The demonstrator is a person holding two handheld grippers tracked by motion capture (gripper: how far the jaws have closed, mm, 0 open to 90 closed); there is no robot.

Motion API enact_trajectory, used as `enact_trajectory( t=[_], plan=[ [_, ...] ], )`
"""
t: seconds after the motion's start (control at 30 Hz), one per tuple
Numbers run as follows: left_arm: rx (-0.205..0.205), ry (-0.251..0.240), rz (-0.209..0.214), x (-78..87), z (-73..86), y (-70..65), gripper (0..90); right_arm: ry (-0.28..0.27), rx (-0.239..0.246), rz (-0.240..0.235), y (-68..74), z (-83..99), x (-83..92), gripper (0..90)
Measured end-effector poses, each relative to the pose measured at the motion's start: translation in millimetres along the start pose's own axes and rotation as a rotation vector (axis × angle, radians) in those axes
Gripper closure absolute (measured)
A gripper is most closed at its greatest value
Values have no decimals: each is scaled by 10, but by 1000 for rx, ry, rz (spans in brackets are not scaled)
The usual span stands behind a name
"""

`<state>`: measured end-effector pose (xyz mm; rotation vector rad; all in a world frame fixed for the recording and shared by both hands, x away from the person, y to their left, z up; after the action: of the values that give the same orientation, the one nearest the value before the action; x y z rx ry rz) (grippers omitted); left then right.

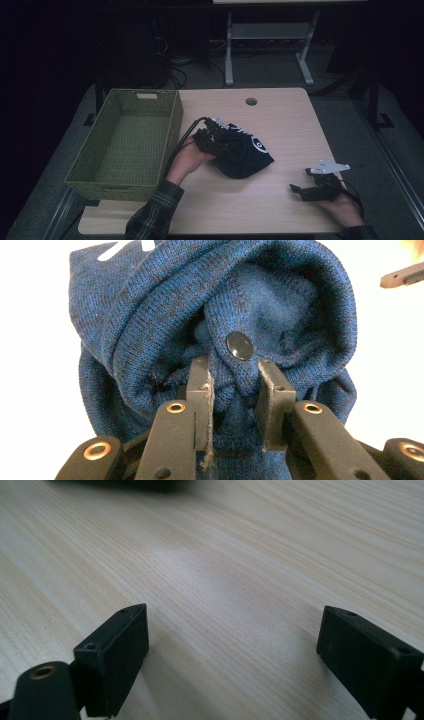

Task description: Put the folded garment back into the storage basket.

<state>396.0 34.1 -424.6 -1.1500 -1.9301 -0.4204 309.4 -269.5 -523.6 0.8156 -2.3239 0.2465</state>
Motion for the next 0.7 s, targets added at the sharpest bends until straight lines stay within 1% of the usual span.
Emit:
enact_trajectory(
  t=[0.03, 0.13, 0.23, 0.33, 0.37, 0.47, 0.5, 0.67, 0.7],
  plan=[
    [0, 0, 0, 0, 0, 0, 715, 0, 0, 0, 0, 0, 0, 130],
    [0, -16, -4, 111, -101, -22, 716, -1, 0, 1, 0, 0, -1, 130],
    [-8, -23, -8, 208, -169, -21, 716, -1, 0, 1, 0, 0, -1, 130],
    [-6, -36, -12, 298, -225, -12, 717, -1, 0, 1, 0, 0, -1, 130],
    [-11, -35, -12, 334, -239, -2, 717, -1, 0, 1, 0, 0, -1, 130],
    [-8, -46, -16, 436, -280, 24, 718, -1, 0, 0, 0, 0, -1, 130],
    [-16, -41, -19, 479, -289, 42, 718, -1, -1, 0, 0, 0, -1, 130],
    [-11, -65, -40, 698, -333, 111, 718, -1, -1, 1, 0, 0, -1, 130],
    [-11, -65, -40, 698, -333, 111, 718, -1, -1, 1, 0, 0, -1, 130]
  ],
)
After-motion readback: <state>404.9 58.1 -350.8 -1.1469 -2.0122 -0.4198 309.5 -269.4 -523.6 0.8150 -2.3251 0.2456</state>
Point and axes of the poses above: each handheld gripper's, and its own axes: x roughly backward along the jaws, z roughly out of its underside, y roughly to its left, the point moved 6 cm from there along -x, roughly forward along the jaws, and after that the axes turned 4 degrees about -y, right-handed, at the moved point
